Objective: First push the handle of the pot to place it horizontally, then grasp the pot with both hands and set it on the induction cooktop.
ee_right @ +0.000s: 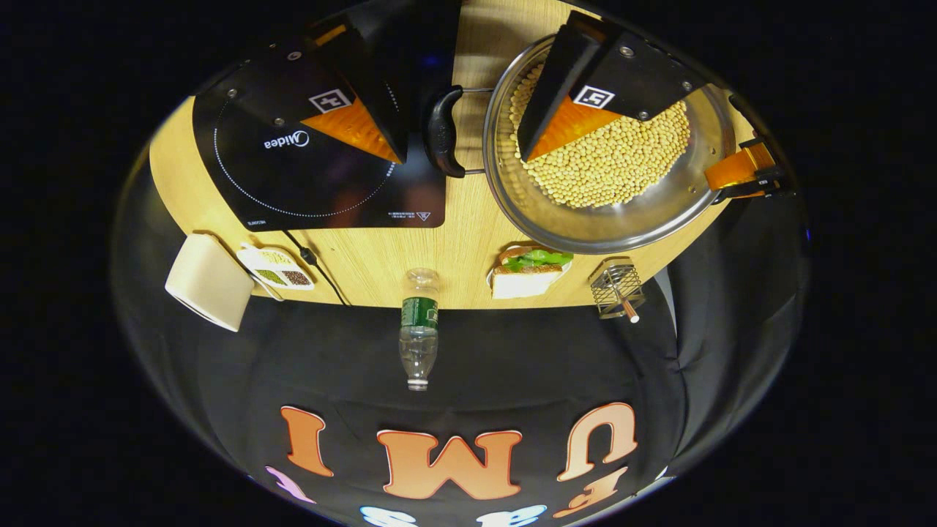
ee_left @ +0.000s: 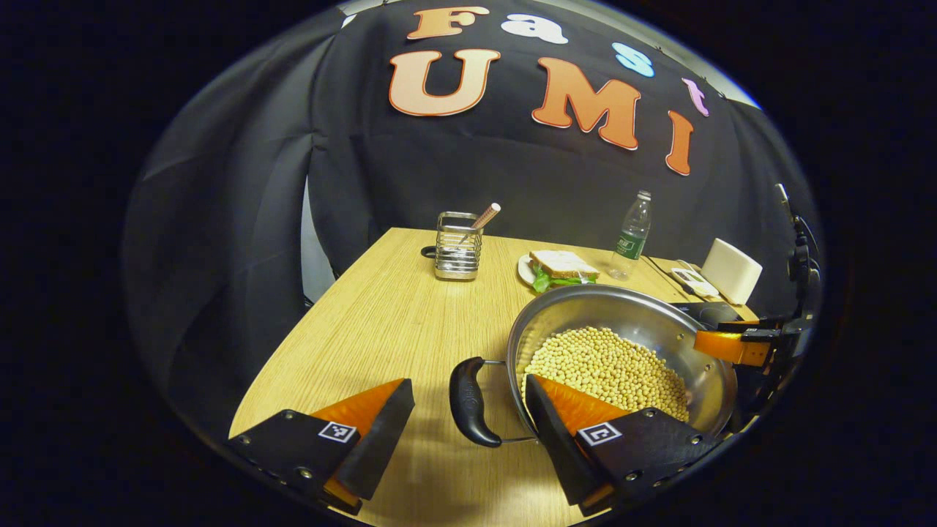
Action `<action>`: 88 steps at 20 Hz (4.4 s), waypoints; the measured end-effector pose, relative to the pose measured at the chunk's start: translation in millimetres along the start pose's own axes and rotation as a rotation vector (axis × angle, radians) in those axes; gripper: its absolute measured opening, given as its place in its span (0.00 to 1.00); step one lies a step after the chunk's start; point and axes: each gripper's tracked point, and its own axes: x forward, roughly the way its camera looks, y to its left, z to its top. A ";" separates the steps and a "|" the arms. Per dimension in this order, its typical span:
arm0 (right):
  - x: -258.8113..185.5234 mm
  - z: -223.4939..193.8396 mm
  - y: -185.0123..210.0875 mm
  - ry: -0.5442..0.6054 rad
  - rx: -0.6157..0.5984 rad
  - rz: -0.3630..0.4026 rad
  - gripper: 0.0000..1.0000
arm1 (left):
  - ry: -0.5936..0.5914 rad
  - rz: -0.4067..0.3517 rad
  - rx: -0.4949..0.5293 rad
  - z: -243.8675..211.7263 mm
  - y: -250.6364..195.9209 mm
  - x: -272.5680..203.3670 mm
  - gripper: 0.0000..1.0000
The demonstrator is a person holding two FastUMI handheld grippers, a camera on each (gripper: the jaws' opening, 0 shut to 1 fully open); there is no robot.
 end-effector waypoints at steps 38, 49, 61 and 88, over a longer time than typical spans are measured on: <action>-73.5 38.0 -83.2 -0.104 0.072 0.013 0.52 | -0.056 -0.027 0.031 49.7 -114.5 -63.1 0.51; -82.8 26.1 -152.5 -0.091 0.126 -0.046 0.52 | -0.019 -0.095 0.085 47.6 -185.6 -46.5 0.51; -90.3 13.7 -238.0 -0.071 0.175 -0.133 0.52 | 0.042 -0.202 0.105 32.6 -272.7 -22.1 0.52; -148.1 100.3 -305.4 -0.257 0.138 -0.185 0.95 | -0.292 -0.029 0.208 159.9 -296.9 -59.2 0.82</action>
